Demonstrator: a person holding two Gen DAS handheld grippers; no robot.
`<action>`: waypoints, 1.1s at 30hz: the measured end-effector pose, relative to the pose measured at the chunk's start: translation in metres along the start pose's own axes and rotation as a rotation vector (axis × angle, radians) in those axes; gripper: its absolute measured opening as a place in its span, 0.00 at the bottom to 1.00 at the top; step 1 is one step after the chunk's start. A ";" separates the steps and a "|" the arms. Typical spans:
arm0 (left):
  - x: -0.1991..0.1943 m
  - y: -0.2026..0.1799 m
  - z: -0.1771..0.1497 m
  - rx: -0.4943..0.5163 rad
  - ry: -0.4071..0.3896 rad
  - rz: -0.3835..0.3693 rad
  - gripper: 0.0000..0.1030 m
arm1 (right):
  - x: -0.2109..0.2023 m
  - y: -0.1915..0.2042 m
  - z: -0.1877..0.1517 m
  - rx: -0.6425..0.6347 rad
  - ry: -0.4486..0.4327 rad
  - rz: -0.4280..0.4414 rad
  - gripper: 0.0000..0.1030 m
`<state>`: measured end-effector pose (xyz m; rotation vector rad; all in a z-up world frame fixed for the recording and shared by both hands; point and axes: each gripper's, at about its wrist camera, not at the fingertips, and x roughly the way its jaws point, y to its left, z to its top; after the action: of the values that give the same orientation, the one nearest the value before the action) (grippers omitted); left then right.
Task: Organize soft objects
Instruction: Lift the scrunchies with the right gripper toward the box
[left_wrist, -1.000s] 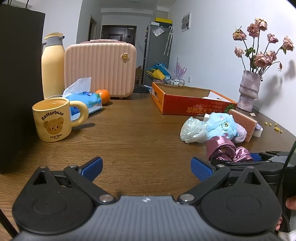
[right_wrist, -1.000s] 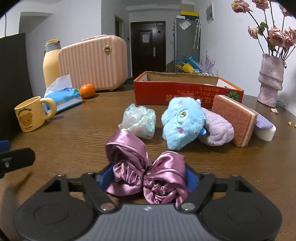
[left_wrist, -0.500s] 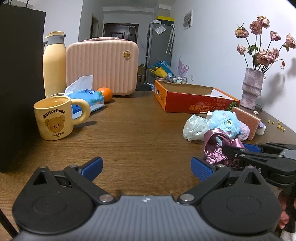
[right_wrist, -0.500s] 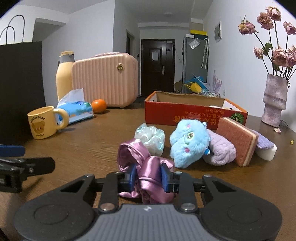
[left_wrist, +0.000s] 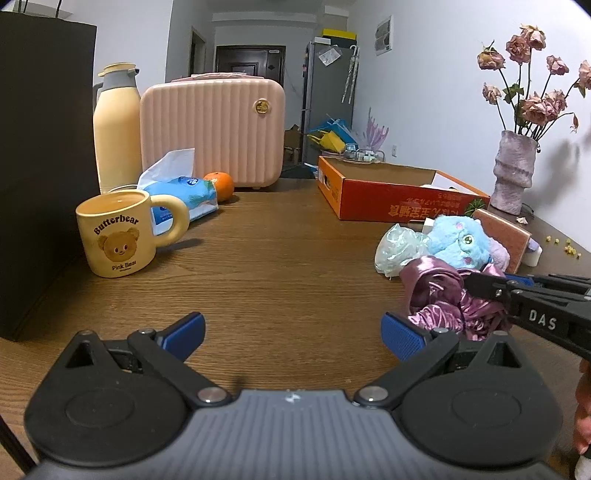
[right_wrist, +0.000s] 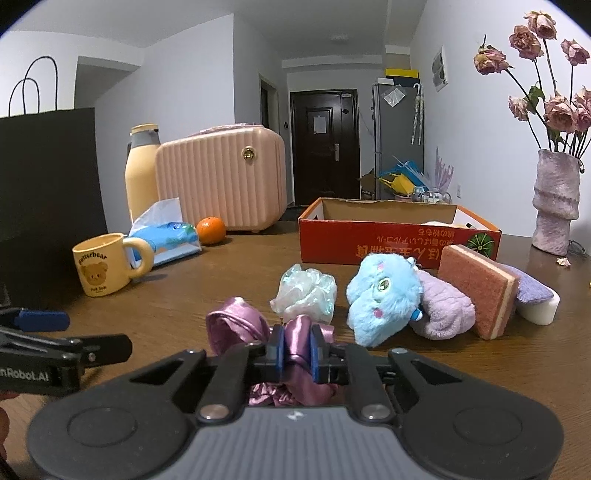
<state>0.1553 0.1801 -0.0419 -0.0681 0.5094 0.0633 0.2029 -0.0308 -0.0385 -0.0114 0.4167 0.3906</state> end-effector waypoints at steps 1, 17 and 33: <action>0.000 -0.001 0.000 0.001 -0.002 0.004 1.00 | 0.000 -0.001 0.000 0.004 -0.003 0.003 0.12; -0.004 -0.023 0.010 0.027 -0.020 0.028 1.00 | -0.016 -0.031 0.008 0.068 -0.060 0.021 0.12; 0.007 -0.086 0.028 0.103 -0.032 -0.006 1.00 | -0.035 -0.093 0.013 0.139 -0.119 -0.008 0.12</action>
<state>0.1814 0.0968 -0.0165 0.0323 0.4800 0.0316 0.2132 -0.1281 -0.0195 0.1444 0.3250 0.3523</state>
